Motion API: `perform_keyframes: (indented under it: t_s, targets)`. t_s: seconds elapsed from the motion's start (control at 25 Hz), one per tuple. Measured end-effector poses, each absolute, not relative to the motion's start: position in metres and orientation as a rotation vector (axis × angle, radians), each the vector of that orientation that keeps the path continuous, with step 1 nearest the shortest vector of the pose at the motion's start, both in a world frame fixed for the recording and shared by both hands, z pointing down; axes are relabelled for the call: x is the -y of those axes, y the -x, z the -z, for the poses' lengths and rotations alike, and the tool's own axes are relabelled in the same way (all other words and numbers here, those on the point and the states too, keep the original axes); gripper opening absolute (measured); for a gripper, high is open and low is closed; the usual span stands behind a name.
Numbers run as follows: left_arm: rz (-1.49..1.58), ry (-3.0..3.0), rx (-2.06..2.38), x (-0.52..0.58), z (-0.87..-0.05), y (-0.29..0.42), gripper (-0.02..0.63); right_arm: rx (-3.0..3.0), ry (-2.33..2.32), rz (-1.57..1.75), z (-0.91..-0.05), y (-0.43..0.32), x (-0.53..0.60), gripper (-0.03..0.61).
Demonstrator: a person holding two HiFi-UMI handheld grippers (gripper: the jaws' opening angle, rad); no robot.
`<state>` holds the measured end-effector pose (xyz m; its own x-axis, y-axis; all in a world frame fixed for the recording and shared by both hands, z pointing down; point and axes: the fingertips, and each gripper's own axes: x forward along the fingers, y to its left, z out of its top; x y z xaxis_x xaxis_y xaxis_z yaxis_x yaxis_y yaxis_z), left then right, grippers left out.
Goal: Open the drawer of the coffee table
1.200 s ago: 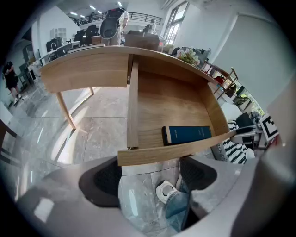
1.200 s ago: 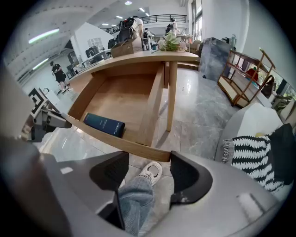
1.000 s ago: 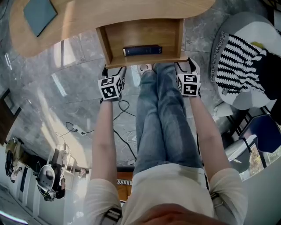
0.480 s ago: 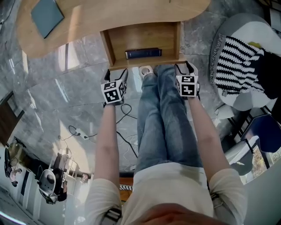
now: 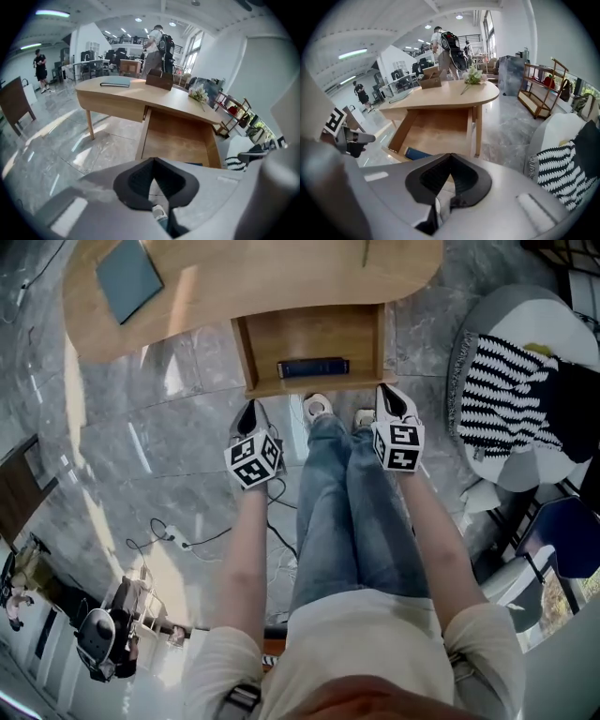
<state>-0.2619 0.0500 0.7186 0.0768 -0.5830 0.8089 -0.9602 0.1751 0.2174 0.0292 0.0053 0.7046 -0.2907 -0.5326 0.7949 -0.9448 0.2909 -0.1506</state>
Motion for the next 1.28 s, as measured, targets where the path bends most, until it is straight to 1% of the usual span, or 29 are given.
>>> perform_keyframes:
  t_s: [0.2,0.36,0.64,0.8,1.28]
  targets:
    - [-0.517,-1.566,1.622,-0.052,-0.693,0.236,-0.003,2.11,-1.257,-0.801,-0.661,-0.004,-0.003,0.0]
    - [-0.501,-1.66,1.613,-0.058,-0.661,0.202,-0.003,2.232,-1.195,-0.77,-0.621,0.005,-0.013,-0.001]
    - [-0.413,-1.7,1.624,-0.094,-0.596,0.142,-0.003,2.361,-1.158,-0.724,-0.558,-0.015,-0.044,0.0]
    - [-0.356,-1.729,1.618,-0.122,-0.556,0.108,-0.003,2.434,-1.123,-0.643,-0.516,-0.029,-0.069,-0.002]
    - [-0.266,-1.803,1.612,-0.203,-0.439,0.048,-0.003,2.59,-1.057,-0.608,-0.393,-0.051,-0.166,-0.001]
